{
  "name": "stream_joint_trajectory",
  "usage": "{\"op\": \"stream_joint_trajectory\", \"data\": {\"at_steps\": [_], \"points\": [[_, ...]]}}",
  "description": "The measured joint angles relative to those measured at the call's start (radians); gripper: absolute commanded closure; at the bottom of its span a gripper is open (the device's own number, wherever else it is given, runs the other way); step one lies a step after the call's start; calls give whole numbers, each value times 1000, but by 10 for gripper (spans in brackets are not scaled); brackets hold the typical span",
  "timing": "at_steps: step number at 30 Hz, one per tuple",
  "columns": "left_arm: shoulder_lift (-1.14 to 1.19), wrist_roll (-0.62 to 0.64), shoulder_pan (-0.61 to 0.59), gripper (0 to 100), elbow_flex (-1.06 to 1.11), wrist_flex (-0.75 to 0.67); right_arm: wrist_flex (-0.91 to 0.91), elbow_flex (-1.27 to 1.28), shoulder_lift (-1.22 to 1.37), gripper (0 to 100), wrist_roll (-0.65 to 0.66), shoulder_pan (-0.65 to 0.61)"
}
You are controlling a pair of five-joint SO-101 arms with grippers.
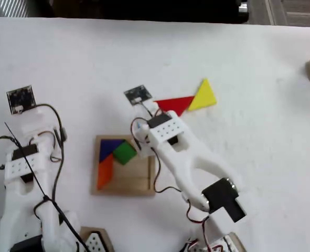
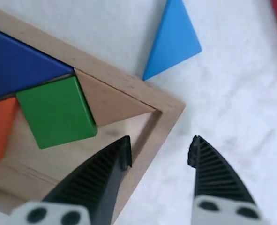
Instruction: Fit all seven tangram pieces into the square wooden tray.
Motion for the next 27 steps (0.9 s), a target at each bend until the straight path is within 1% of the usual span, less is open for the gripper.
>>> {"op": "stream_joint_trajectory", "data": {"at_steps": [6,11,13,23,27], "points": [[0,0,0,789,0,0,-26,6,18,817,-2,-3],[0,0,0,789,0,0,-29,6,51,941,-3,5],[0,0,0,789,0,0,-29,6,52,963,-3,23],[0,0,0,789,0,0,28,8,52,968,29,180],[0,0,0,789,0,0,78,2,52,968,81,259]]}}
